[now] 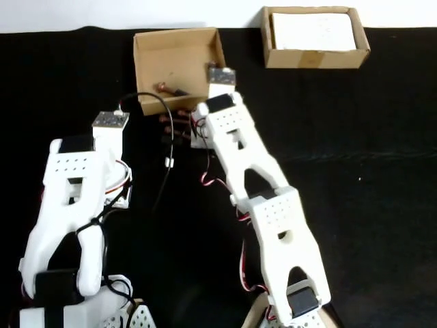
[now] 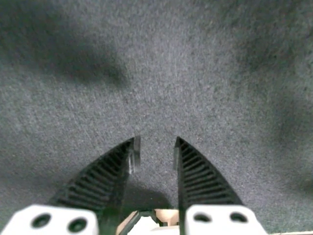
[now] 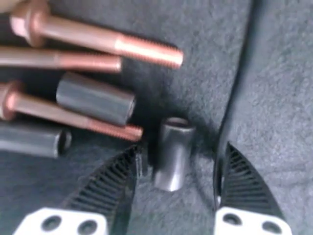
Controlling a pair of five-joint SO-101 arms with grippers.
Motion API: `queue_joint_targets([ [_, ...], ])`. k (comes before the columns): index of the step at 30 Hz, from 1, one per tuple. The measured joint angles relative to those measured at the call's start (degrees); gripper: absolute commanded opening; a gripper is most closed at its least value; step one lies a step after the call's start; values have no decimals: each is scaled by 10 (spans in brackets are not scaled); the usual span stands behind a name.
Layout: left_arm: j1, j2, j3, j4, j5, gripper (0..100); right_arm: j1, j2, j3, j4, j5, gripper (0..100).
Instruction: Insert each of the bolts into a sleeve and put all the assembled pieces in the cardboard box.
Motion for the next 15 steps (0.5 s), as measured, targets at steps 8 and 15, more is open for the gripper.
queue_joint_targets([
  [8,0,1,0,0,0,126,18,18,1,-1,14,7],
  [15,0,3,-64,25,14,130,18,20,-55,63,31,7],
])
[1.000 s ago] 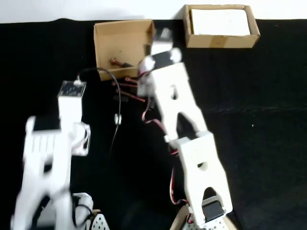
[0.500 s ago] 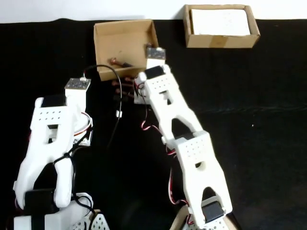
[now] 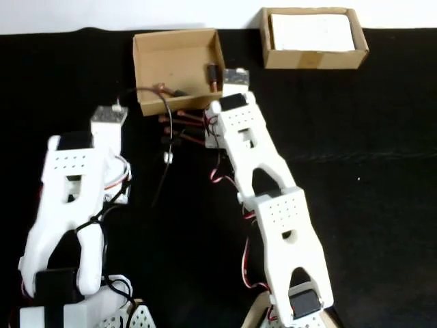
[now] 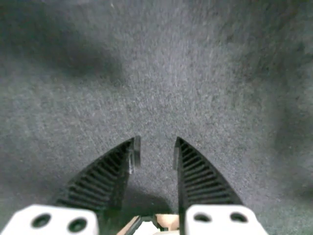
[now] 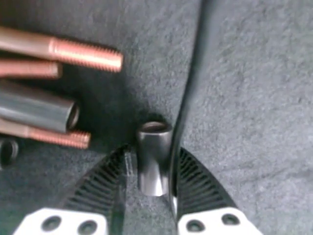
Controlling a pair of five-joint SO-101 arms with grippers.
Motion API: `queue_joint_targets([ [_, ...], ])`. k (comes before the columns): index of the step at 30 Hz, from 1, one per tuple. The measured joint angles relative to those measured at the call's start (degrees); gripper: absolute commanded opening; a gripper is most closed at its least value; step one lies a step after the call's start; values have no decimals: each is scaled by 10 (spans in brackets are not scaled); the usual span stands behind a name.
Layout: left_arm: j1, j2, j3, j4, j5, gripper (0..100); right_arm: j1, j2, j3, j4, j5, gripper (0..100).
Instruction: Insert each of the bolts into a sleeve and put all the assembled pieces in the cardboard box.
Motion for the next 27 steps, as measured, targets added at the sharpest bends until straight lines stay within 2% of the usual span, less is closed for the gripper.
queue_joint_targets([
  [5,4,4,-128,50,64,175,-6,0,-74,126,34,6],
  [11,89,123,-280,101,156,206,54,-76,-73,152,55,6],
  [14,113,227,-359,108,208,205,70,-141,-14,153,57,6],
  [20,115,431,-534,119,334,205,96,-265,189,153,57,6],
  [27,128,568,-705,124,456,207,151,-302,339,105,57,6],
])
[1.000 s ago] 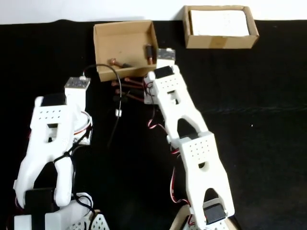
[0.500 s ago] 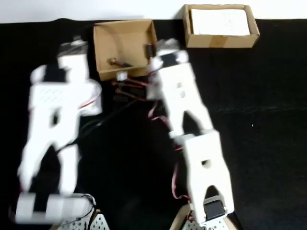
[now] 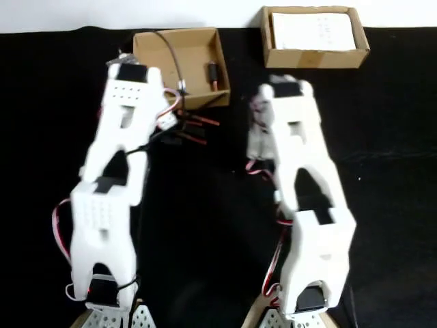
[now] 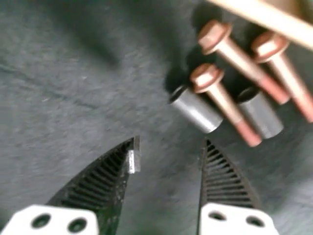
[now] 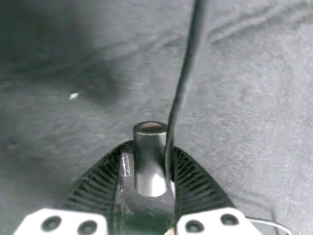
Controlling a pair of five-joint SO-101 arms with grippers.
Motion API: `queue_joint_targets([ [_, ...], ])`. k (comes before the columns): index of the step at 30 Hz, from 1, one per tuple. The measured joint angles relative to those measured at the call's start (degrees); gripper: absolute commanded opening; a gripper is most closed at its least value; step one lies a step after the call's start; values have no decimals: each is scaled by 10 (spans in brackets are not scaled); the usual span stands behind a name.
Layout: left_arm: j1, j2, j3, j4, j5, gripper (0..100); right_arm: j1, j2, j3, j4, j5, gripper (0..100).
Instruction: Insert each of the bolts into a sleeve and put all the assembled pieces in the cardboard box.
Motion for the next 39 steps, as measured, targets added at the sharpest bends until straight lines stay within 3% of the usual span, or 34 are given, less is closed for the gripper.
queue_joint_targets([
  [10,24,85,-83,0,136,207,11,-1,51,-51,0,6],
  [30,23,238,-261,-38,206,204,11,-1,51,-51,2,6],
  [39,27,270,-307,3,206,203,11,-1,51,-51,2,6],
])
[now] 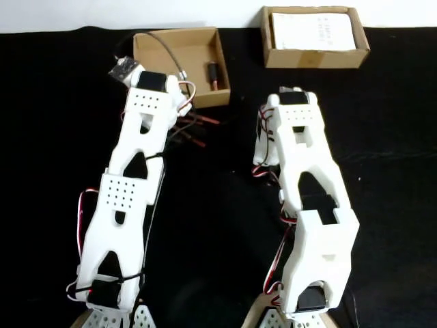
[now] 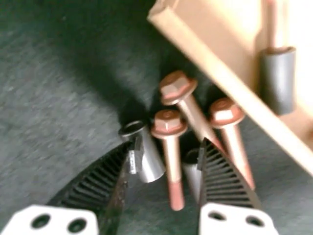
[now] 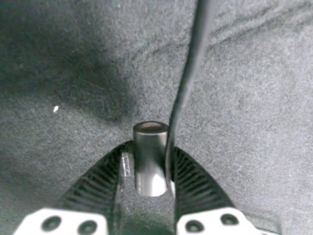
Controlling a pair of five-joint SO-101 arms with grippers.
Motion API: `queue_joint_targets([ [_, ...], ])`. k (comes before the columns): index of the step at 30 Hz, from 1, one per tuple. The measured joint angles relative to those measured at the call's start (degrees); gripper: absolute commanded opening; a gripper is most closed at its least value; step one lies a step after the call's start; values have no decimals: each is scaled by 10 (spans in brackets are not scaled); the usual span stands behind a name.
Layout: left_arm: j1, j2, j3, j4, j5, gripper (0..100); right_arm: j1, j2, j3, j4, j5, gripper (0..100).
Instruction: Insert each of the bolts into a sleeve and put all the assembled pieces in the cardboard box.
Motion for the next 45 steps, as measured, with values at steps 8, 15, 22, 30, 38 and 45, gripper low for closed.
queue_joint_targets([
  [8,18,4,0,25,-17,203,0,0,0,0,0,6],
  [15,33,8,20,23,-17,203,1,0,0,0,0,6],
  [22,34,8,19,23,-24,66,1,0,0,0,0,6],
  [30,38,16,-53,33,-149,9,1,0,0,0,0,6],
  [38,31,-59,-33,32,-271,9,1,0,0,0,0,6],
  [45,33,-181,158,32,-453,9,1,0,0,0,0,6],
])
